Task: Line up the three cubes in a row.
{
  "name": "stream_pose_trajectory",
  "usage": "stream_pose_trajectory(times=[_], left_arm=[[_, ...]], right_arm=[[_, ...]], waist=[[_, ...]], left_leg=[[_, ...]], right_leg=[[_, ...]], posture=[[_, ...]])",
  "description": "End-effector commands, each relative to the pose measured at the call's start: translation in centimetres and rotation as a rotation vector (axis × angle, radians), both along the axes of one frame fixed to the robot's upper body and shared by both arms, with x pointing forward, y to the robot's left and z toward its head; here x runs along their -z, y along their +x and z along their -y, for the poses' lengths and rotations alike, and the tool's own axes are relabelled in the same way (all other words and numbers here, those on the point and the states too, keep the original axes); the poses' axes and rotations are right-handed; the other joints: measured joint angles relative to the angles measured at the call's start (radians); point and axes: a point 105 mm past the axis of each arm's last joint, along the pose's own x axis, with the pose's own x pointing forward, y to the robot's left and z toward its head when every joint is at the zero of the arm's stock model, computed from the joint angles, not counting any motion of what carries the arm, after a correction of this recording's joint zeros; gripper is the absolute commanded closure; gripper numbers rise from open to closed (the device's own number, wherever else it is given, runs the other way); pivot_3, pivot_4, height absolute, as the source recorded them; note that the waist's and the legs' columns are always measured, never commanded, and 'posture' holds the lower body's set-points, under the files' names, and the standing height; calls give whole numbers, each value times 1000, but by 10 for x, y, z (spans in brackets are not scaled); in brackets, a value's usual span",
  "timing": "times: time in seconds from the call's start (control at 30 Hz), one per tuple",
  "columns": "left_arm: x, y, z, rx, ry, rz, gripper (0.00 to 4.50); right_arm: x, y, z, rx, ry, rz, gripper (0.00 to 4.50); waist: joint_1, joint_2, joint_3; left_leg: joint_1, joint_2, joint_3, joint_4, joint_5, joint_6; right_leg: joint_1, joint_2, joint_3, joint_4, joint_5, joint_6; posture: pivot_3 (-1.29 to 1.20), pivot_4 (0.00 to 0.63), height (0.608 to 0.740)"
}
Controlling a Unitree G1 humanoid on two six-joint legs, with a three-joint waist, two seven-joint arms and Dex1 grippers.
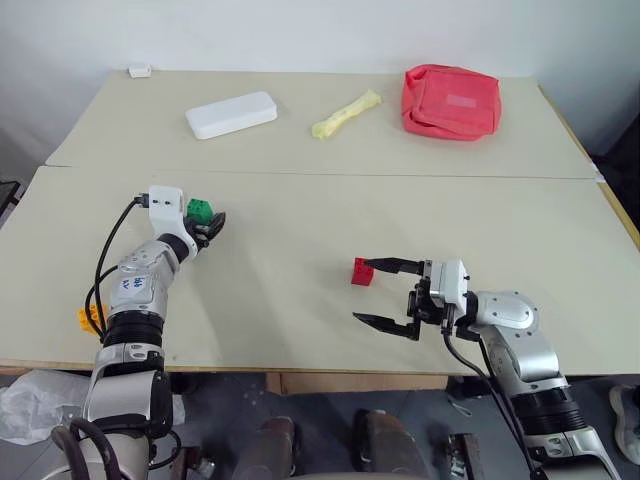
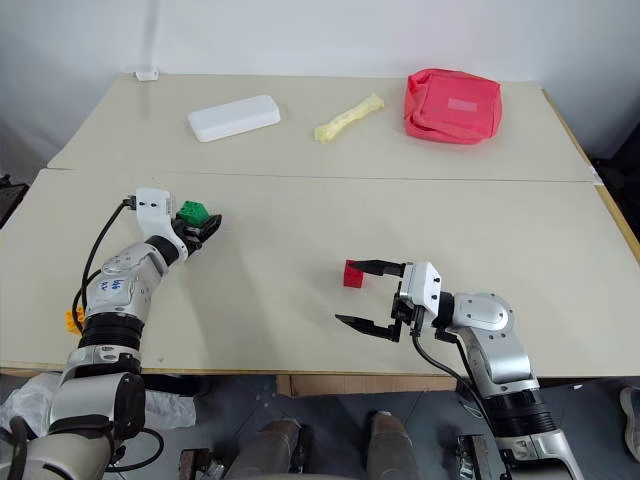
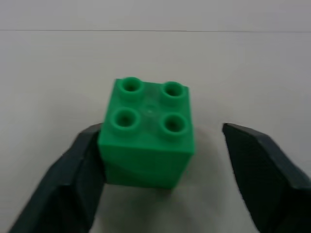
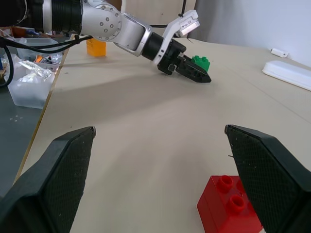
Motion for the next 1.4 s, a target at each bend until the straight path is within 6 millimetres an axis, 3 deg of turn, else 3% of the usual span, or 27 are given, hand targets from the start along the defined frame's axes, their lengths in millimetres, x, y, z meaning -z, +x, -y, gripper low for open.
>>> stream_pose_trajectory(times=[0.03, 0.13, 0.23, 0.3, 0.4, 0.5, 0.6, 0.8, 0.9, 0.97, 1.13, 1.4], left_arm=[[-13, 2, 2, 13, 9, 60, 2196], [-19, 3, 4, 42, 3, 98, 3005], [-30, 2, 11, 97, 12, 151, 2986], [-52, -4, 24, 202, 57, 263, 2986], [-88, -26, 53, 497, 122, 397, 2986], [-95, -56, 82, 822, 207, 401, 2986], [-83, -78, 99, 1044, 309, 313, 2986], [-54, -90, 107, 1191, 429, 224, 2986], [-23, -94, 114, 1287, 468, 147, 2986], [-5, -85, 117, 1295, 486, 113, 2986], [11, -73, 123, 1316, 524, 100, 2986], [7, -53, 151, 1343, 511, 107, 2986]], right_arm=[[-9, -2, 4, 12, 6, 40, 0], [-8, -3, 5, 19, 2, 39, 0], [-8, -3, 6, 26, 0, 39, 0], [-8, -4, 9, 39, -2, 40, 0], [-11, -6, 18, 66, -12, 45, 0], [-11, -10, 30, 89, -35, 37, 0], [-13, -16, 38, 114, -21, 8, 0], [-10, -26, 47, 143, -45, -16, 0], [-9, -30, 53, 169, -54, -27, 0], [-8, -35, 55, 168, -64, -34, 0], [-8, -44, 60, 168, -87, -46, 0], [-9, -54, 72, 197, -126, -53, 0]], waist=[[1, 0, 0], [1, 0, 0], [1, 0, 0], [1, 0, 0], [3, -1, 0], [2, -1, 0], [2, 0, 0], [1, 0, 1], [3, 0, 0], [5, 0, 1], [9, -1, 1], [16, -2, 2]], left_leg=[[0, 0, 0, 0, 0, 0], [0, 0, 0, 0, 0, 0], [0, 0, 0, 0, 0, 0], [0, 0, 0, 0, 0, 0], [-1, 0, -1, 0, 0, 0], [-2, 0, 0, 1, 0, 0], [-1, 0, 0, 0, 0, 0], [-1, 1, 0, 0, 0, 0], [-1, 2, 0, 0, 0, 0], [-1, 1, 0, 0, 0, 1], [-2, 0, 0, 1, 0, 3], [-2, -2, 2, 2, -1, 7]], right_leg=[[0, 0, 0, 0, 0, 0], [0, 0, 0, 0, 0, 0], [0, 0, 0, 0, 0, 0], [0, 0, 0, 0, 0, 0], [0, -1, -1, -1, 0, 0], [0, -2, -1, -1, 0, 0], [0, -2, 0, -1, 0, 0], [0, 0, 0, -1, 0, 0], [0, 0, 0, -1, 0, 0], [0, 0, 0, -2, 0, 0], [0, 2, 0, -1, 0, 0], [1, 2, -1, -2, 1, 2]], posture=[[0, 150, 740], [0, 150, 740], [0, 150, 740], [0, 150, 740], [0, 150, 740], [0, 150, 740], [0, 150, 740], [0, 150, 740], [0, 150, 740], [0, 150, 740], [0, 150, 740], [0, 150, 740]])
